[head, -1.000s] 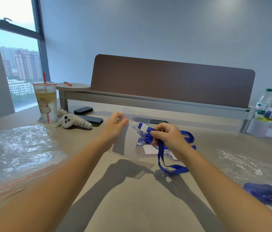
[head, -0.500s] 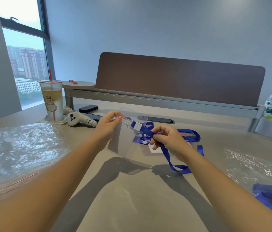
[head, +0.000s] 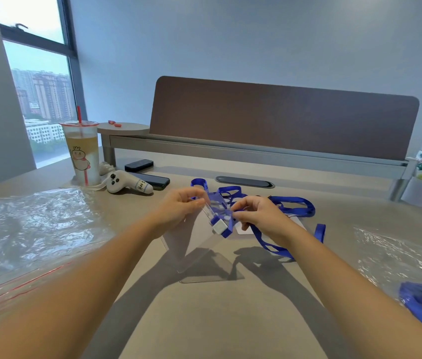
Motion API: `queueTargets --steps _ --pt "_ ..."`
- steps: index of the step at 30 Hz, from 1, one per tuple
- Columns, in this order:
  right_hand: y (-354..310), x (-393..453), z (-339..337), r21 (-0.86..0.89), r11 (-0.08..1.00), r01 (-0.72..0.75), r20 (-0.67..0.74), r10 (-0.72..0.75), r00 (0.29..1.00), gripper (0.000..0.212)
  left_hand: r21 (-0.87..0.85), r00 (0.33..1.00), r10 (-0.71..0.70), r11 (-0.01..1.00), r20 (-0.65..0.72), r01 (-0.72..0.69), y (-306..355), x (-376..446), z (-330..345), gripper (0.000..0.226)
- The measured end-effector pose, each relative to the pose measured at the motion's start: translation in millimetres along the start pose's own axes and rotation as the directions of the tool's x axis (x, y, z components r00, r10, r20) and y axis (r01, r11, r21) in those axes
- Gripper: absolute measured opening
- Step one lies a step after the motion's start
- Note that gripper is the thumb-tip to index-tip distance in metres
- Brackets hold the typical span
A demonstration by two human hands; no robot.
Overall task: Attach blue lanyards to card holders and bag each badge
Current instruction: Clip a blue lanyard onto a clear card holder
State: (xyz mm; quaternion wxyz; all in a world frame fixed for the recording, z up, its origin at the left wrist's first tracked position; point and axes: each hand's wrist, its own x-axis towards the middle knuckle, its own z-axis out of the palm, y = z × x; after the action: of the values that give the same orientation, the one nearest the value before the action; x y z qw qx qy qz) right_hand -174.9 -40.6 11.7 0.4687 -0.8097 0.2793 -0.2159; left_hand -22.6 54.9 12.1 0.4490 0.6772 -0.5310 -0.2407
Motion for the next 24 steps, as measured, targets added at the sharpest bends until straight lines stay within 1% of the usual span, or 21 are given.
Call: queueTargets --steps 4,6,9,12,17,20,24 --pt "-0.5 0.2 -0.2 0.041 0.999 -0.018 0.018 0.017 1.000 0.010 0.052 0.998 -0.003 0.999 0.066 -0.001 1.2 0.7 3.3 0.018" --pt "-0.9 0.9 0.5 0.070 0.997 -0.016 0.012 0.015 1.000 0.011 0.071 0.994 0.001 0.997 0.110 -0.009 0.6 1.0 4.2 0.017" --pt "-1.5 1.1 -0.2 0.055 0.998 -0.030 -0.009 0.031 0.999 0.013 0.133 0.984 0.002 0.991 0.180 -0.027 -0.8 0.9 5.1 0.017" --pt "-0.9 2.5 -2.3 0.071 0.995 -0.063 -0.028 0.065 0.997 0.011 0.193 0.970 0.000 0.980 0.241 -0.047 -1.7 1.5 5.0 0.016" --pt "0.3 7.1 -1.2 0.123 0.985 -0.122 -0.008 0.124 0.992 0.010 0.245 0.959 -0.009 0.968 0.282 -0.063 0.1 3.4 4.8 0.016" --pt "-1.2 7.0 -1.8 0.143 0.979 -0.149 0.040 0.145 0.989 0.013 0.269 0.953 -0.004 0.960 0.302 -0.081 0.5 3.4 4.8 0.018" --pt "-4.0 7.1 -3.0 0.125 0.985 -0.122 0.064 0.115 0.991 0.021 0.294 0.941 -0.012 0.951 0.339 -0.094 3.5 2.6 8.2 0.022"
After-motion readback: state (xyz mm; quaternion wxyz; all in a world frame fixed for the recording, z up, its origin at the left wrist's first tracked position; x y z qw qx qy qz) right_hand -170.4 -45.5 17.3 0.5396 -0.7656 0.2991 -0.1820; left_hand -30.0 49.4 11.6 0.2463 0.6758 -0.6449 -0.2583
